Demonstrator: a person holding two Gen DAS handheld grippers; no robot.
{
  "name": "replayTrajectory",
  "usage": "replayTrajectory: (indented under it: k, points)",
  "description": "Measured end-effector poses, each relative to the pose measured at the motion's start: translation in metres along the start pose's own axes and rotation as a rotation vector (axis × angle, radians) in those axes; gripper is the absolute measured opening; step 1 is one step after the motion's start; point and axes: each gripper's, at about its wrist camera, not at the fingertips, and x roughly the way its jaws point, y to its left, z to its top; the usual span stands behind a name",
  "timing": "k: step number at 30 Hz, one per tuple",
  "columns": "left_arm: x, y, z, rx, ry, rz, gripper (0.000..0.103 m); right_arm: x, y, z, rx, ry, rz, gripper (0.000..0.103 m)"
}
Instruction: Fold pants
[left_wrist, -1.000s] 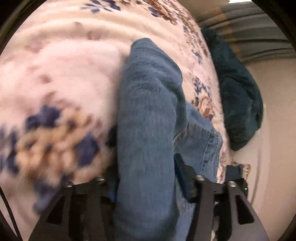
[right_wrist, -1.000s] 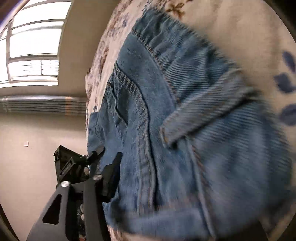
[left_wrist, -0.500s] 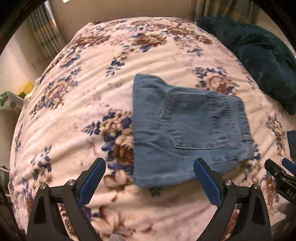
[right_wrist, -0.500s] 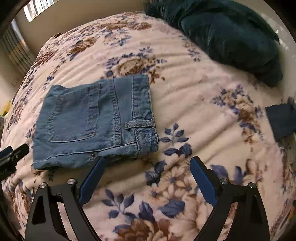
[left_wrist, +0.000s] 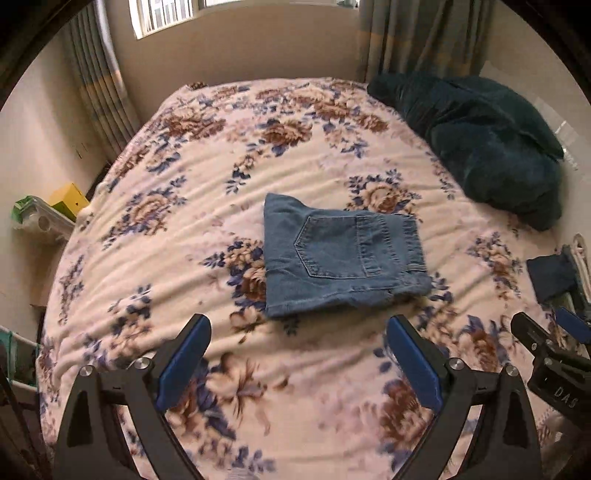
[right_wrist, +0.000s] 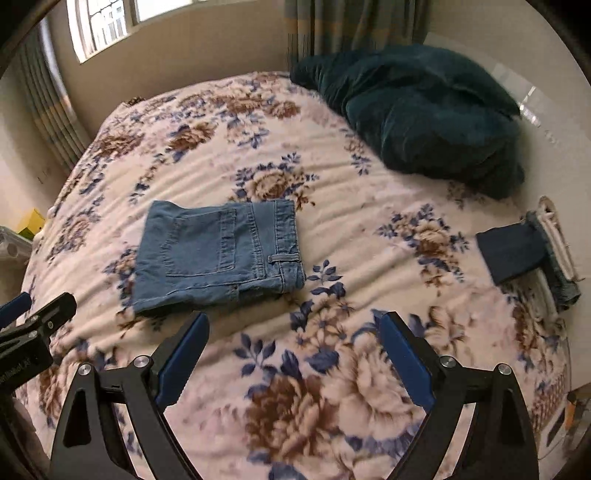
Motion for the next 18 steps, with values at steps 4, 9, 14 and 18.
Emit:
replayTrajectory:
  k: [4,9,14,18]
  points:
    - [-0.055,-0.002,-0.012,-0.007,-0.030,-0.001,0.098,-0.062,-0.005,-0.016,0.001,-0.029,0.010,0.095]
    - [-0.132,-0.010,-0.031,-0.018,-0.065,-0.004,0.098,-0.143,-0.017,-0.036,0.009,-0.056,0.029,0.095]
    - [-0.204,-0.020,-0.050,-0.019,-0.101,0.010,0.098,-0.234,-0.030,-0.052,-0.013,-0.112,0.055,0.095]
    - [-0.263,-0.026,-0.066,-0.028,-0.128,0.012,0.098,-0.312,-0.042,-0.064,-0.048,-0.155,0.083,0.096]
